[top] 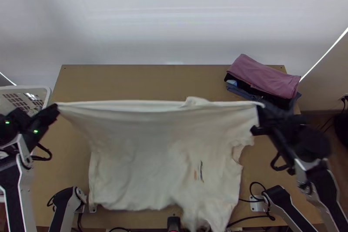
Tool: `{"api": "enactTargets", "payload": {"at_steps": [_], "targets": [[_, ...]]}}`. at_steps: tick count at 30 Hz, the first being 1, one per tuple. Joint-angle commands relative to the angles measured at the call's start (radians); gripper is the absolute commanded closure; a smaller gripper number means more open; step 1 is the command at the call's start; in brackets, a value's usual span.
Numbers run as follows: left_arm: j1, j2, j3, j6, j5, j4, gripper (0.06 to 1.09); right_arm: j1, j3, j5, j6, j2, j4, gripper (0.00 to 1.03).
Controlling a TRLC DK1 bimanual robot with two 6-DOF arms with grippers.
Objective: Fold the t-shirt
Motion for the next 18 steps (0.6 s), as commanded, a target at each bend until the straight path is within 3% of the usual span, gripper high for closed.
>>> {"api": "enactTargets", "payload": {"at_steps": [1,6,12,18], "targets": [[-0.043,0.077,-0.055,0.026,-0.046,0.132,1.05,-0.065,-0.054,-0.029,0.057,0.097,0.117,1.00],[-0.072,0.287,-0.015,0.028,-0.066,0.221,1.05,-0.169,-0.003,-0.078,0.089,0.378,0.218,1.00],[-0.118,0.551,0.134,0.028,-0.117,0.242,1.05,-0.228,0.199,-0.087,0.099,0.697,0.209,1.00],[-0.173,0.838,0.411,0.063,-0.169,0.069,1.05,-0.234,0.417,-0.092,0.103,0.919,0.114,1.00]]}}
